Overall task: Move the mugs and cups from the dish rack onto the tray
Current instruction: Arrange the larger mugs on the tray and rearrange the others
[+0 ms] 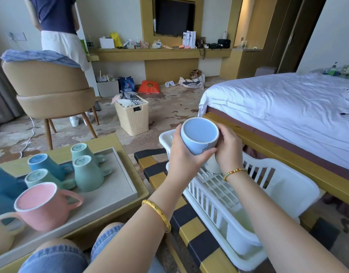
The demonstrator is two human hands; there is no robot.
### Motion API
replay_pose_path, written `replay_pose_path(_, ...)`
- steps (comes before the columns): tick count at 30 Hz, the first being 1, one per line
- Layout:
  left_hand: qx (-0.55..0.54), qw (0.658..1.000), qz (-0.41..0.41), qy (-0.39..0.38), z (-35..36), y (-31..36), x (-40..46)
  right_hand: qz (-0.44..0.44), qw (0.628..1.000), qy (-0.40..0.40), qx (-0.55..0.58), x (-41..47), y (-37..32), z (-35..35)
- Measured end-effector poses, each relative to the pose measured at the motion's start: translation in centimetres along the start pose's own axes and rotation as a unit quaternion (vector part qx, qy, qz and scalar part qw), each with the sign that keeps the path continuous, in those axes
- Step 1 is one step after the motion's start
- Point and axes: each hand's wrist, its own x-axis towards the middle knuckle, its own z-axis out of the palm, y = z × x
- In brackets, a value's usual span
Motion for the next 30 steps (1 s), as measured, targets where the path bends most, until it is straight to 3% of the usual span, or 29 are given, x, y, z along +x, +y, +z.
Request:
replay_pose_path(4,-0.023,0.999,-0.026,0.021,-3.3,0.7,0.4,-0.001,0.999,-0.031,0.023,0.3,-2.9,1.6)
replay_pose_path(11,0.051,0.995,-0.081,0.037,-13.0,-0.7,-0.1,-0.027,0.982,-0.184,0.03,-0.9,-7.4,7.6)
replay_pose_path(16,0.158,0.98,-0.116,0.036,-19.8,-2.5,-2.6,-0.002,0.955,-0.295,0.04,-4.2,-9.8,13.6)
replay_pose_path(20,0.335,0.933,-0.124,0.034,-23.1,-4.3,-4.1,-0.002,0.934,-0.356,0.004,-6.6,-10.4,17.2)
replay_pose_path(22,0.372,0.918,-0.136,0.017,-23.8,-5.2,-4.6,-0.006,0.923,-0.384,-0.01,-7.5,-10.2,18.4)
replay_pose_path(30,0.348,0.918,-0.184,-0.045,-23.9,-9.4,-3.8,0.018,0.918,-0.393,-0.046,-9.0,-7.4,21.1)
